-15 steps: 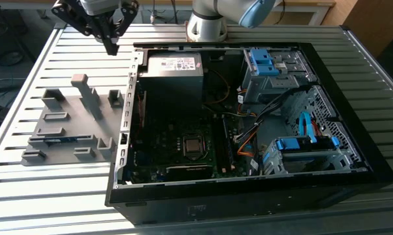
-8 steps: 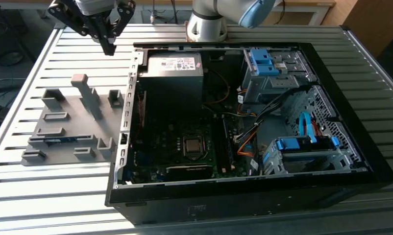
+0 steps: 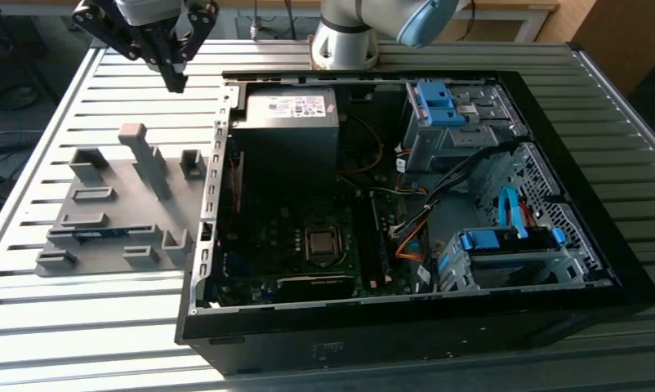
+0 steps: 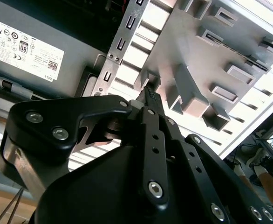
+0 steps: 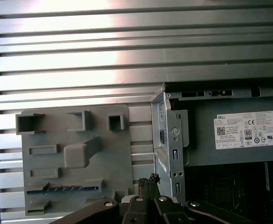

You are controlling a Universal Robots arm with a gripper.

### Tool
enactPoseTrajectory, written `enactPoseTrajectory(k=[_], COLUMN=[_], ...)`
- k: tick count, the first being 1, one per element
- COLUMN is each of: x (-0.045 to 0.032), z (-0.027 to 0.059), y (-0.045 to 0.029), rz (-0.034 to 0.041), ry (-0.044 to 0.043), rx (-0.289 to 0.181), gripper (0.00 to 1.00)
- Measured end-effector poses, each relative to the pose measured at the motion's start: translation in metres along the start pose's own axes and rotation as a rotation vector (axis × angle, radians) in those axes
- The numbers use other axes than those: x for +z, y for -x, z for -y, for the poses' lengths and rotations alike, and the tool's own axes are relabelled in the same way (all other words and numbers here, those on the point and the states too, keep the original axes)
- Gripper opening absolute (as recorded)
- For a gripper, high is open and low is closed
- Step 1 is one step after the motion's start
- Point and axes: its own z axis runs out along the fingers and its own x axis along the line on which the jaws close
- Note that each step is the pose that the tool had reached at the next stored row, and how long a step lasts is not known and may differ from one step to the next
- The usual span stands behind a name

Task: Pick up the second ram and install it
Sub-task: 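Reach for the second ram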

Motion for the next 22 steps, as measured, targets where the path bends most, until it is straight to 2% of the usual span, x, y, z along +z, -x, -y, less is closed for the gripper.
enactPoseTrajectory(k=[5,12,16,22], x=[-0.0001,-0.0002,-0.0005,-0.0007], z=[0.0003,0.0013,0.0021,0.0035], y=[-0.0044,-0.0171,-0.0272,-0.0460], rz=[0.0000,0.0000,0.0000,0.0001], ry=[-0.0001,0.0000,-0.0001,0.0000], rx=[0.000,0.000,0.000,0.000], gripper=[0.11,0.11,0.11,0.11])
